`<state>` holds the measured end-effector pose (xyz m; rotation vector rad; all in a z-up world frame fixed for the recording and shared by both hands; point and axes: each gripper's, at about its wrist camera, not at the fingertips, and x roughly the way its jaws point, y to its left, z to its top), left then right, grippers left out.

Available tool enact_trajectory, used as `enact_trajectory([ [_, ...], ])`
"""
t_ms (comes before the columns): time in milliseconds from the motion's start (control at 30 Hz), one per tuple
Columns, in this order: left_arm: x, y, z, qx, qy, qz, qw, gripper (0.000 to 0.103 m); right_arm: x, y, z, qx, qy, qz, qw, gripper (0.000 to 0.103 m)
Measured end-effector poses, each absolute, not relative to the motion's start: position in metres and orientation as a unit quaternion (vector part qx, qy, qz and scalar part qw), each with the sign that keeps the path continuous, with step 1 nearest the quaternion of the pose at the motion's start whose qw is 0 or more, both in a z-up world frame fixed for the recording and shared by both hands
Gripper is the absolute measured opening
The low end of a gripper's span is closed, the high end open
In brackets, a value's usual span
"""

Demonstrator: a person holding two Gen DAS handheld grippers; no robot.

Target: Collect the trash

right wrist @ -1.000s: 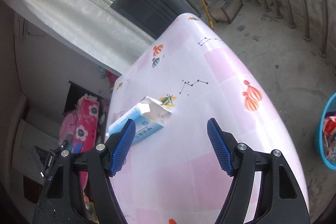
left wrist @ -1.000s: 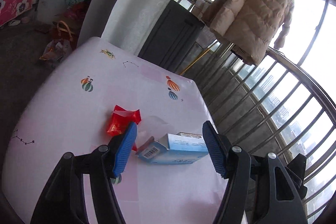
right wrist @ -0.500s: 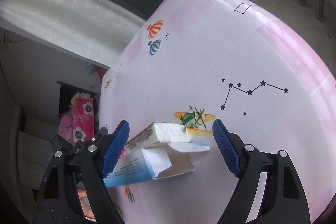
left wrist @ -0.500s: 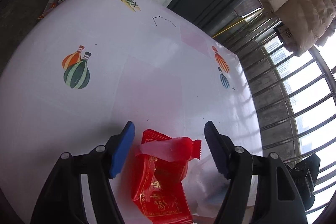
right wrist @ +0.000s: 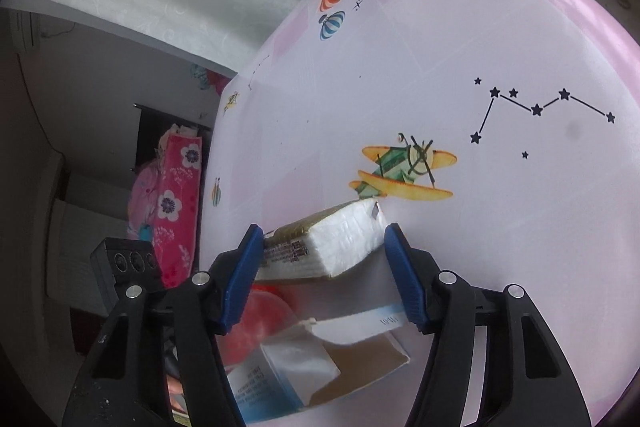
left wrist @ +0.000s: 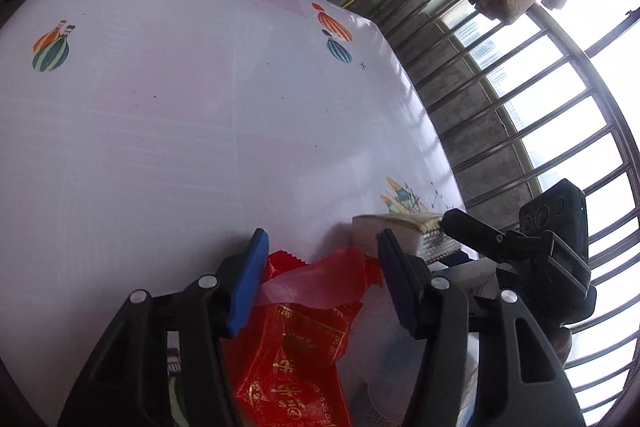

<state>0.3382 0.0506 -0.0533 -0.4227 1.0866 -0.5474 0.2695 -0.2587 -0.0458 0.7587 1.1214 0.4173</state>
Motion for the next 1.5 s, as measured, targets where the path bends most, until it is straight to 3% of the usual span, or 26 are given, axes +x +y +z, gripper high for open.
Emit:
enact_trajectory([
  [167,0.285,0.046,-0.054,-0.204,0.511,-0.269,0.791,0.054,0.240,-0.251,-0.053,0.331,0.536,0.221,0.745,0.049],
  [467,0.196,0.045,-0.055,-0.229,0.507,-0.271,0.785,0.054,0.185,-0.257,-0.055,0.324,0.530,0.245,0.744,0.047],
  [533,0.186,0.046,-0.054,-0.232,0.505,-0.267,0.787,0.054,0.184,-0.261,-0.054,0.322,0.525,0.238,0.751,0.049],
  [633,0.178,0.053,-0.046,-0.236,0.487,-0.244,0.805,0.054,0.186,-0.282,-0.048,0.342,0.508,0.206,0.763,0.062],
  [800,0.163,0.075,-0.024,-0.237,0.443,-0.213,0.838,0.055,0.169,-0.315,-0.026,0.373,0.467,0.184,0.780,0.067],
  [1267,0.092,0.080,0.002,-0.182,0.407,-0.224,0.867,0.055,0.103,-0.282,-0.025,0.363,0.500,0.196,0.761,0.068],
  [1500,0.069,0.043,-0.013,-0.143,0.445,-0.291,0.835,0.055,0.108,-0.263,-0.030,0.357,0.514,0.206,0.753,0.068],
])
